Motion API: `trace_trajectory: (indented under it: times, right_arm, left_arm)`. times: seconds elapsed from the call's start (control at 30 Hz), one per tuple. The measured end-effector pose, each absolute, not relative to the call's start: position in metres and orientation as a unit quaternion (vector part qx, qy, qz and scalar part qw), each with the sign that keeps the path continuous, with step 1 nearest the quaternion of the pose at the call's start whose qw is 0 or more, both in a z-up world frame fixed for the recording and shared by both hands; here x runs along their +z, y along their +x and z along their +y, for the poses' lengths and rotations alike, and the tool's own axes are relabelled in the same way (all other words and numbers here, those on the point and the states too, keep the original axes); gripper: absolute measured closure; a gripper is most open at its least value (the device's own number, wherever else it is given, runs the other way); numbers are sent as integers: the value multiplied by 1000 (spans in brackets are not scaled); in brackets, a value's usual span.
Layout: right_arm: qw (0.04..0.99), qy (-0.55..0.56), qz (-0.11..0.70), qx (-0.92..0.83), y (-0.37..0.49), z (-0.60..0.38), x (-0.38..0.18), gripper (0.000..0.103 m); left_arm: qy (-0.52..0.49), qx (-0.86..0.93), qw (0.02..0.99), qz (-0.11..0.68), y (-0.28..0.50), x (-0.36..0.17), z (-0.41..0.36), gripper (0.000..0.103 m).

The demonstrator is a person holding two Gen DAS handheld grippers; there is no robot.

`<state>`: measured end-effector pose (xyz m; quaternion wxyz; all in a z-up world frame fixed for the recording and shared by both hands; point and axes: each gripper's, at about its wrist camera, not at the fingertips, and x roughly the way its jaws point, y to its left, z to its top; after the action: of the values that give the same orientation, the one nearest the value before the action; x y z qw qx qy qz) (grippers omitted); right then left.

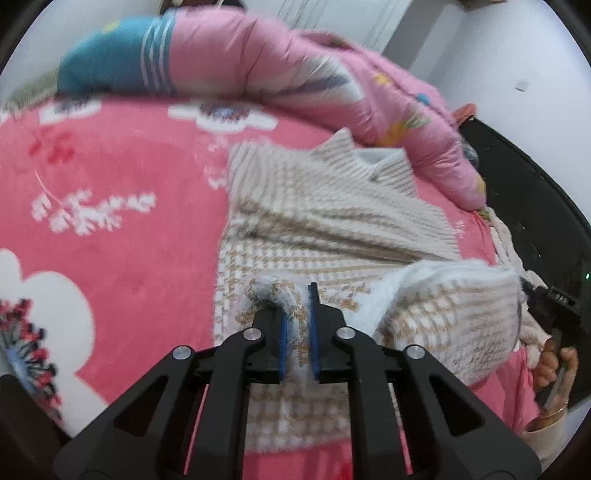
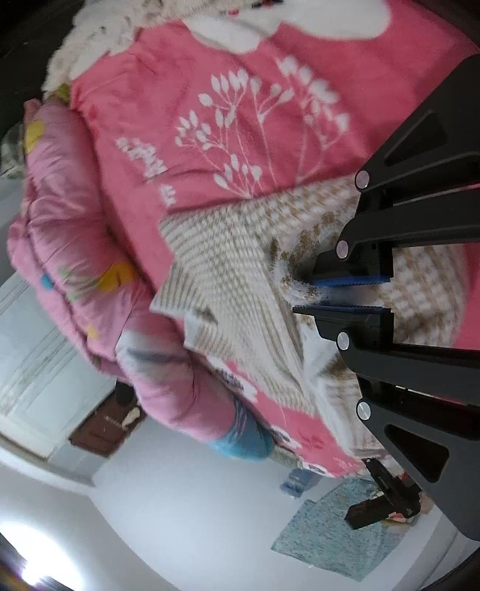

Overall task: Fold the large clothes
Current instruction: 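Grasp the coat's hem with the left tool and lift it, then fold the hem over the coat body with the left tool and release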

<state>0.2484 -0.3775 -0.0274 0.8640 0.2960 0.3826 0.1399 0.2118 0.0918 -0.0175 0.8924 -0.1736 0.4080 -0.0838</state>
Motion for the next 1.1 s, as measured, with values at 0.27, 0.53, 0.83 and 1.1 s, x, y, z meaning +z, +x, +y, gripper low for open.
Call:
trace_trajectory:
  times: [0.27, 0.53, 0.83, 1.1]
  right_arm:
    - [803, 387, 419, 174, 283, -399, -91, 82]
    - [826, 382, 375, 174, 264, -410, -62, 39]
    - [840, 318, 389, 205, 167, -397, -36, 29]
    - [801, 352, 451, 174, 137, -389, -94, 29]
  left_arm:
    - [-228, -123, 861, 438, 231, -48, 107, 66]
    - [-243, -100, 879, 397, 209, -25, 129, 41]
    - [-154, -181, 885, 401, 115, -23, 87, 37]
    - [-210, -141, 869, 426, 113, -74, 79, 33]
